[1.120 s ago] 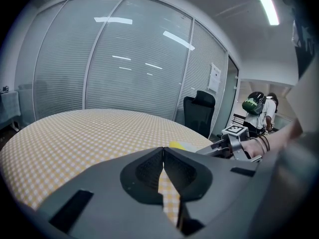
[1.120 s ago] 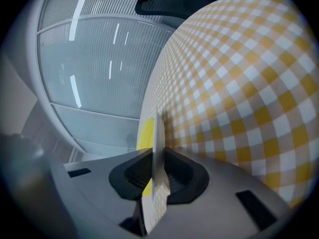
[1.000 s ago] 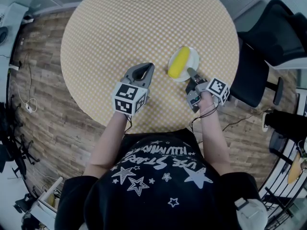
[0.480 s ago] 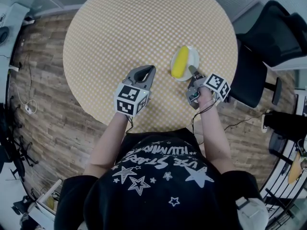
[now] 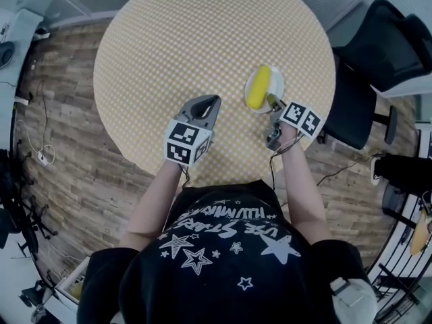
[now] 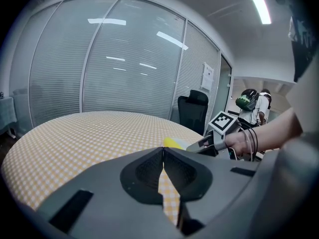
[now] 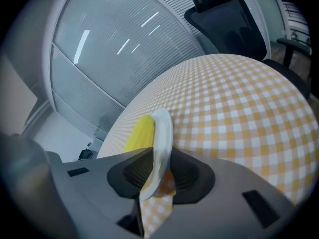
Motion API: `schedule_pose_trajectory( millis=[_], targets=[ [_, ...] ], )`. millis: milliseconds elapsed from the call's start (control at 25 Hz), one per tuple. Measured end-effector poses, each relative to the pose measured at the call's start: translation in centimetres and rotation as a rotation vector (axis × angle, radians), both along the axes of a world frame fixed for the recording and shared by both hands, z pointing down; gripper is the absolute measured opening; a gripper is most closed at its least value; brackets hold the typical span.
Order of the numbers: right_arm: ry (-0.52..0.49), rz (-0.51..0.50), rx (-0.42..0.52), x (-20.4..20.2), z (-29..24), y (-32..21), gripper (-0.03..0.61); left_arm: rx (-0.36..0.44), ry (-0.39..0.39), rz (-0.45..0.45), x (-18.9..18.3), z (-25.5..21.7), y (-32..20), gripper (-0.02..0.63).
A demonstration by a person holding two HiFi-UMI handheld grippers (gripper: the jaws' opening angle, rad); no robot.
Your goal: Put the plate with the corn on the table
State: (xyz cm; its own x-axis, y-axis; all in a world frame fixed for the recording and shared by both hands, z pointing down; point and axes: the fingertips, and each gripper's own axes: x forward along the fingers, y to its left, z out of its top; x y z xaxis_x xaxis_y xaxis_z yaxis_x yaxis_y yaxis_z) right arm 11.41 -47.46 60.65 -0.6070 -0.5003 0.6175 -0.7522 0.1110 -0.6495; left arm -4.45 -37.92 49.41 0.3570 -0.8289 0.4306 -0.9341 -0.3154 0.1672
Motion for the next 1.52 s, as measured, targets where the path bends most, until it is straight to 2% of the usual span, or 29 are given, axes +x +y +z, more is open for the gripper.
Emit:
schedule_pose_trajectory(
  millis=[200, 560, 800, 1040, 1280, 1520],
  targets=[
    [0.055, 0.056, 0.021, 1.1, 0.6, 0.2, 0.092, 0.0, -0.002, 0.013, -0.3, 0.1, 0.7, 0.008],
    [0.04, 0.134, 0.085, 2.1, -1.8, 2.0, 0.094, 0.031, 0.012, 0.06, -0.9, -0.9, 1.7, 0.008],
    [-0.034, 0.077, 0.218, -0.8, -6.3, 4.8, 0.094, 0.059, 0.035, 0.1, -1.7, -1.8, 3.3, 0.009],
    [-0.066, 0.044, 0.319, -3.5, -10.1, 8.6, 0.092, 0.076, 0.048, 0.164, -2.8, -2.3, 5.5, 0.009],
    [-0.066, 0.021, 0.432, -5.6, -13.8, 13.5, 0.092, 0.106, 0.039, 0.252, -3.6, -3.4, 8.2, 0.008],
    [-0.008, 0.049, 0.563, -5.4, -16.2, 18.5, 0.092, 0.098, 0.068, 0.338, -3.3, -2.6, 11.0, 0.008]
  ],
)
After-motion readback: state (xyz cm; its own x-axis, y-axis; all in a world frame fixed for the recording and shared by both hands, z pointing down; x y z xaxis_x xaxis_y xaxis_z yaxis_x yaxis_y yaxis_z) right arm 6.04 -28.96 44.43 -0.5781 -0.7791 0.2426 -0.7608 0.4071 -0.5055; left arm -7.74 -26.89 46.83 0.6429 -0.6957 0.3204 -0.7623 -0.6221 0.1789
